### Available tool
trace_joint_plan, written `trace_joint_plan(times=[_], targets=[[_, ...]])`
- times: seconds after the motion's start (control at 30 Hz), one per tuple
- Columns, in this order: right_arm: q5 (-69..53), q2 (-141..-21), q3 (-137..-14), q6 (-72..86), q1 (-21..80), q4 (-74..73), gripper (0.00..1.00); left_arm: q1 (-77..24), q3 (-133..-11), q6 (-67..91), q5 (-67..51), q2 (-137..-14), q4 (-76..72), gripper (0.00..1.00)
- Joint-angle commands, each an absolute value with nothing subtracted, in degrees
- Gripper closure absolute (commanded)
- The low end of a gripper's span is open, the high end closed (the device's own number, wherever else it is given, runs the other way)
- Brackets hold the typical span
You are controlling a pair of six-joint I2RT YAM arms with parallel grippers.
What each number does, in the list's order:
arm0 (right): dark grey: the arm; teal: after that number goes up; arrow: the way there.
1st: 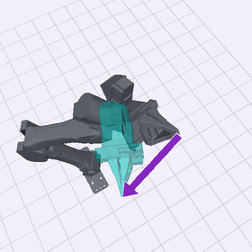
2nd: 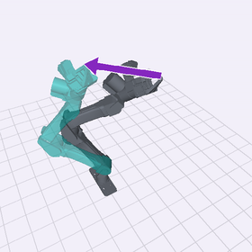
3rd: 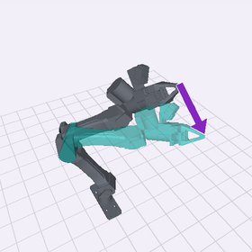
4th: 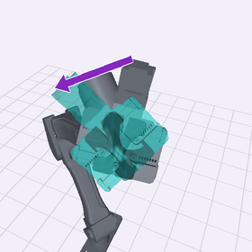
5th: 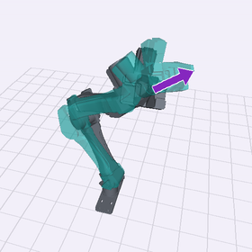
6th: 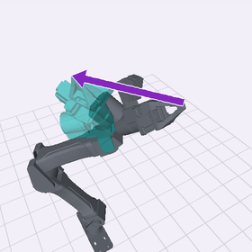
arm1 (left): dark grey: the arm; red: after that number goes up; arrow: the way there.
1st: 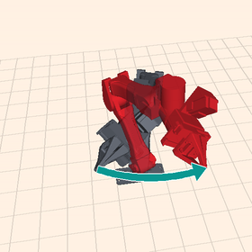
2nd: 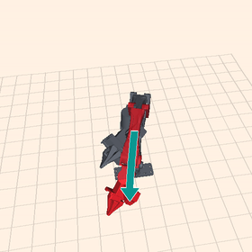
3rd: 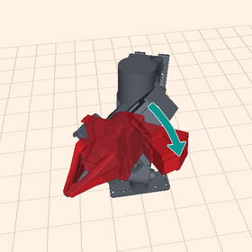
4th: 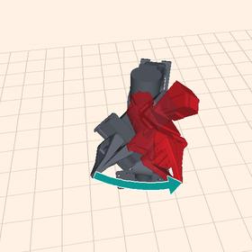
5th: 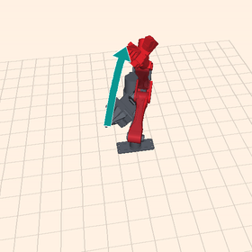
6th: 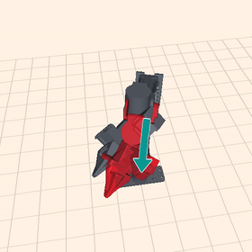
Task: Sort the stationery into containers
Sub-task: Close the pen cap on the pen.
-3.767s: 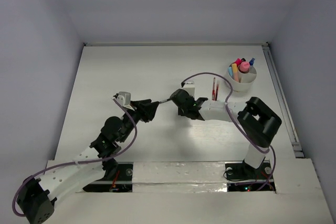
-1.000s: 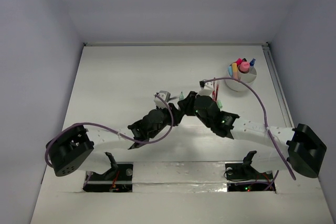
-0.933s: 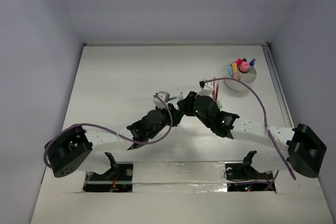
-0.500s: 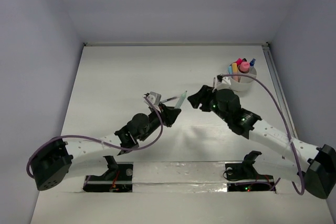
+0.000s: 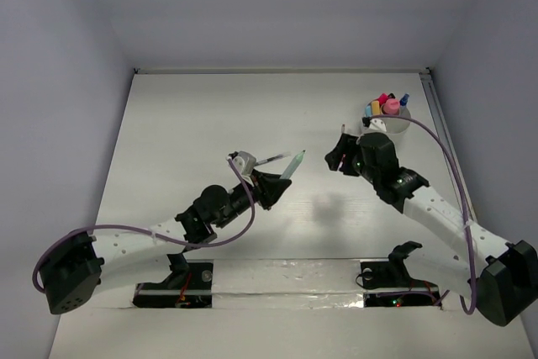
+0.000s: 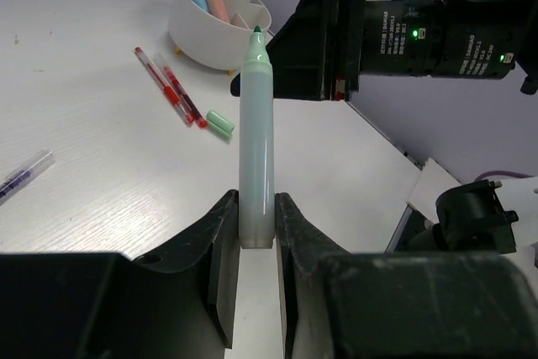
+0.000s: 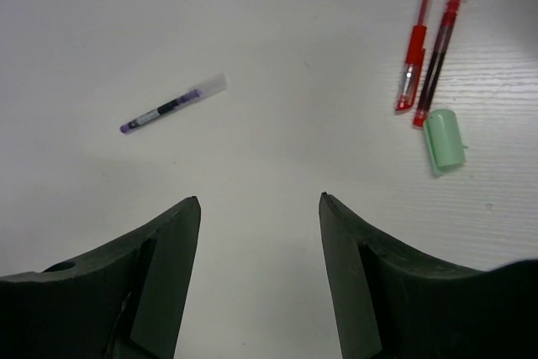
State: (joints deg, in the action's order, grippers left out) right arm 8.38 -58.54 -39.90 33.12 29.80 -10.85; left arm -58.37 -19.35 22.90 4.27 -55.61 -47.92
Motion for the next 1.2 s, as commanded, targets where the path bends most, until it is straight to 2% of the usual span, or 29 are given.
trace_joint_plan(times=[0.0,0.1,0.3,0.67,1.17], targets=[[12.9,-59.8,-44.2,28.9,29.3,-15.8,0.36,-58.0,-18.5,22.3,2.8,-54.1,-51.8,1.00],[13.8,-63.4,-44.1,27.7,26.3,-17.7,0.41,-58.0,-18.6,22.2,1.8,-53.4,-51.2,1.00],[11.9,-72.3,-44.1,24.5,19.3,-18.2,0.42,-57.5,-20.2,20.7,0.4,-49.3,-47.7,1.00],[11.7,-85.9,-53.6,20.0,18.2,-21.4,0.43,-56.4,-18.2,20.6,-2.1,-47.1,-48.0,1.00],[12.9,-97.5,-63.0,14.9,17.7,-29.6,0.55,-54.8,-17.6,20.7,-1.9,-45.3,-46.6,1.00]])
